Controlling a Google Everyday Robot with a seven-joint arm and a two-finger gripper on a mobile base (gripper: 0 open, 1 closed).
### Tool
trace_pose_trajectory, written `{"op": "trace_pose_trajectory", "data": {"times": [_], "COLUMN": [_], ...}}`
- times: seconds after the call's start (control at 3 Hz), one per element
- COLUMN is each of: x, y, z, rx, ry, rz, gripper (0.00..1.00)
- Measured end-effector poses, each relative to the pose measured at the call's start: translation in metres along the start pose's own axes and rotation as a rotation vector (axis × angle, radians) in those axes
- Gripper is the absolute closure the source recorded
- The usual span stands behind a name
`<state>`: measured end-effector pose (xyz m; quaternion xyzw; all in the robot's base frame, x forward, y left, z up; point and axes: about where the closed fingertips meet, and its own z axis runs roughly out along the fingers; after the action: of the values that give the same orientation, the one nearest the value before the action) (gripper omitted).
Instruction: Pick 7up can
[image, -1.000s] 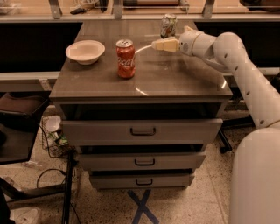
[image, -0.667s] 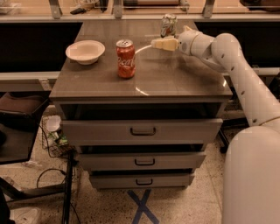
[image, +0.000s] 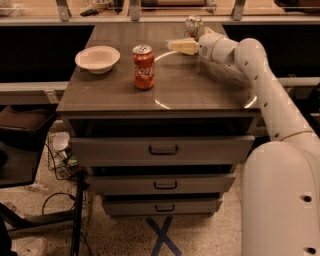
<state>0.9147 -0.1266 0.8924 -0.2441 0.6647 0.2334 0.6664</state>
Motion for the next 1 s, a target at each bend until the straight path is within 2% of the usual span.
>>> {"op": "trace_pose_trajectory", "data": {"times": [0.33, 1.0], "x": [-0.0082, -0.0123], "y": [-0.0028, -0.0021], "z": [0.0093, 0.0155], "rx": [-0.002, -0.006], "ry": [-0.018, -0.015], "rz": [0.002, -0.008], "gripper": [0.03, 0.49]}}
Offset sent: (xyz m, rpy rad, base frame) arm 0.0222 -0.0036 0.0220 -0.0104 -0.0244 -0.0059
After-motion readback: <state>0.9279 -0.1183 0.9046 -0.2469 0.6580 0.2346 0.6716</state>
